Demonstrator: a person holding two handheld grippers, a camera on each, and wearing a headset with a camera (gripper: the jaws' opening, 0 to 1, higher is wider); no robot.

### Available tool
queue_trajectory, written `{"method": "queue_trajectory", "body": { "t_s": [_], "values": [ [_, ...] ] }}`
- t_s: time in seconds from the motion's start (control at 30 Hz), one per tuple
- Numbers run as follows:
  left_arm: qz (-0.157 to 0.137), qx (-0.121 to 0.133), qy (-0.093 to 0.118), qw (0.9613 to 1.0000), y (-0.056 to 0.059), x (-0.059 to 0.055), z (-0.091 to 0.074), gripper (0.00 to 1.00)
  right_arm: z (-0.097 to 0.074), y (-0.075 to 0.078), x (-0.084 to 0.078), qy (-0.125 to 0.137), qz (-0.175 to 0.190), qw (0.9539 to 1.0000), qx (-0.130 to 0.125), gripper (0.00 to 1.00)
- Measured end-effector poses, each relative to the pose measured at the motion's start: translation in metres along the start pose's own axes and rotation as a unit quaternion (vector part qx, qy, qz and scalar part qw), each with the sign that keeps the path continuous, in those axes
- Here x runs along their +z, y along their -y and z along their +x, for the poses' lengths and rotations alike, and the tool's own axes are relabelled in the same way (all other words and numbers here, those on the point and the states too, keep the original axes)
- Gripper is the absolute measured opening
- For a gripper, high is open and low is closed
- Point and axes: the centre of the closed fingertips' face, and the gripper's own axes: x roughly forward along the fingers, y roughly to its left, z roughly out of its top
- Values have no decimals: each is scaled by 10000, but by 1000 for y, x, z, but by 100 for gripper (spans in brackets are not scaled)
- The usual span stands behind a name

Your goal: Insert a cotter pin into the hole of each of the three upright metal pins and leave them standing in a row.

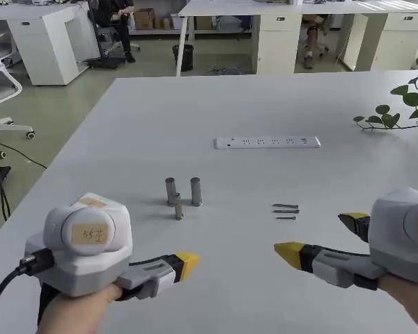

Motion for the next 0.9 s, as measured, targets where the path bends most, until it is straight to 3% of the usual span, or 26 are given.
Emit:
{"method": "queue_trajectory", "body": {
  "t_s": [0.23, 0.9],
  "values": [
    [-5, 1, -1, 10000, -1, 0, 0, 82, 0, 1, -2, -30, 23, 10000, -27, 80],
    [-6, -49, 62, 10000, 1, 1, -1, 85, 1, 9, -12, -298, -46, 9994, -197, 96]
  ]
}}
